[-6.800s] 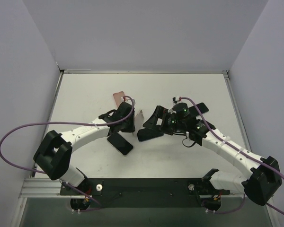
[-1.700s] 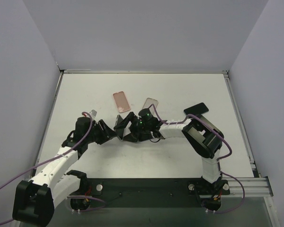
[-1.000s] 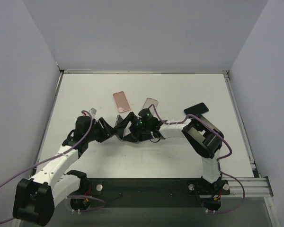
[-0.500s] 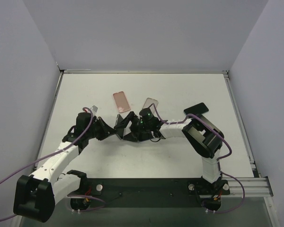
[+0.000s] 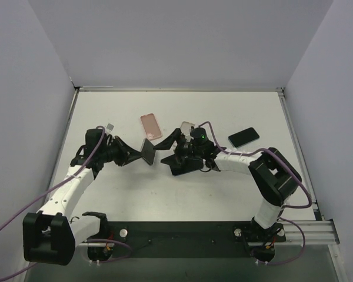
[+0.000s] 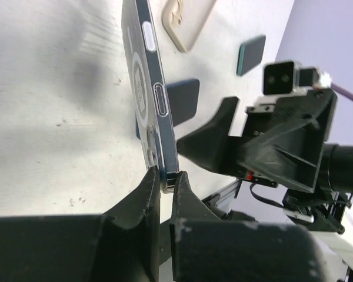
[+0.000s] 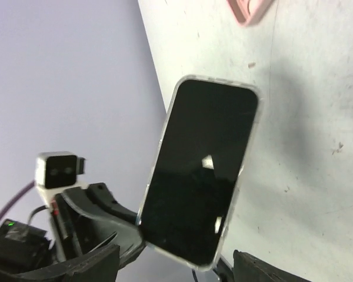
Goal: Take the phone out of the phone case
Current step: Pick up the phone at the center of the board.
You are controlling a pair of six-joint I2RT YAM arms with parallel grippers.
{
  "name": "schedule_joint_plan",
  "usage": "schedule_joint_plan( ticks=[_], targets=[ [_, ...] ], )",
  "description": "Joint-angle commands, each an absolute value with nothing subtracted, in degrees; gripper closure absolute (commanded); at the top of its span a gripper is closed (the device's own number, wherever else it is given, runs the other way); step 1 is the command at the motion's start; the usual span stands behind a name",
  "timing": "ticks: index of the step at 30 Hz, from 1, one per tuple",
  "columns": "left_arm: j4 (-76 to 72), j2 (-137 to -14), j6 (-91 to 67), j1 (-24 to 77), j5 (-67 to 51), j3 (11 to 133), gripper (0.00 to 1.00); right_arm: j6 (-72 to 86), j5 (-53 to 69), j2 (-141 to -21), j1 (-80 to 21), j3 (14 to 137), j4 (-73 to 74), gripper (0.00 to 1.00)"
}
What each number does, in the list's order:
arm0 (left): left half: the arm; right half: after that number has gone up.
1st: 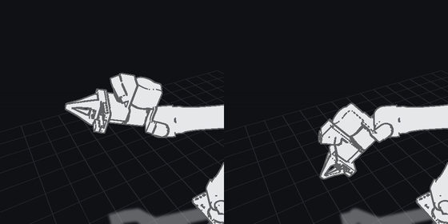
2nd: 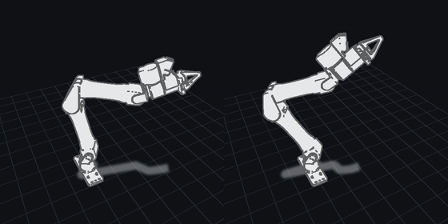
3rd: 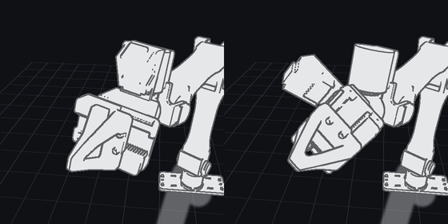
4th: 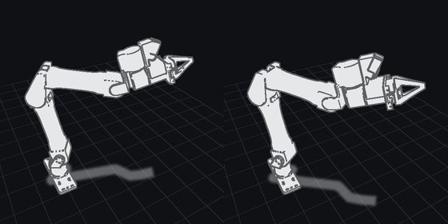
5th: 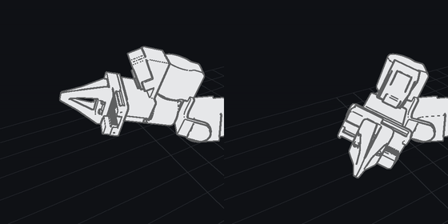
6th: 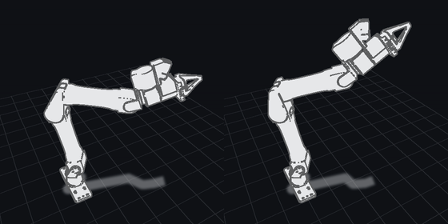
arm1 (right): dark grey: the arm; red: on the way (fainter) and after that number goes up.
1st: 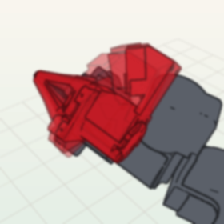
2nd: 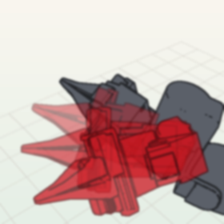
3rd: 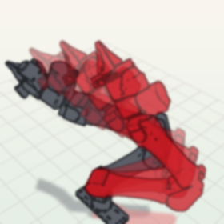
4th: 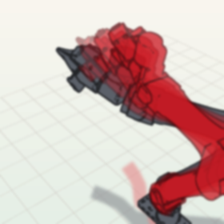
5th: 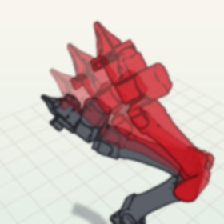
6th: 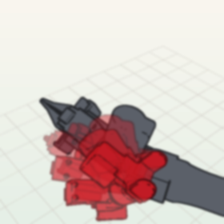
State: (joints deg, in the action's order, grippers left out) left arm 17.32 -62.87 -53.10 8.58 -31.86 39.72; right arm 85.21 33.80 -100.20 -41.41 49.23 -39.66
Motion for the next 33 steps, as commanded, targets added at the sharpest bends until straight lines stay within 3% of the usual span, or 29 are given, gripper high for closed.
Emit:
schedule_joint_plan(
  ticks=[1, 16, 27, 33],
  targets=[
    [18.9, -62.05, -63.1, 5.1, -32.43, 41.13, 1.0, 83.41, 32.78, -94.76, -39.02, 47.38, -42.54, 0.24],
    [20.04, -61.96, -63.81, 2.99, -33.84, 42.54, 1.0, 82.52, 31.46, -93.68, -39.46, 46.76, -38.67, 0.21],
    [21.44, -60.56, -64.34, 2.55, -33.75, 42.1, 1.0, 100.71, 32.87, -109.49, -44.73, 47.37, -65.81, 0.22],
    [21.8, -60.12, -65.04, 2.55, -33.66, 42.01, 1.0, 109.33, 28.31, -114.95, -45.79, 45.71, -82.33, 0.34]
  ],
)
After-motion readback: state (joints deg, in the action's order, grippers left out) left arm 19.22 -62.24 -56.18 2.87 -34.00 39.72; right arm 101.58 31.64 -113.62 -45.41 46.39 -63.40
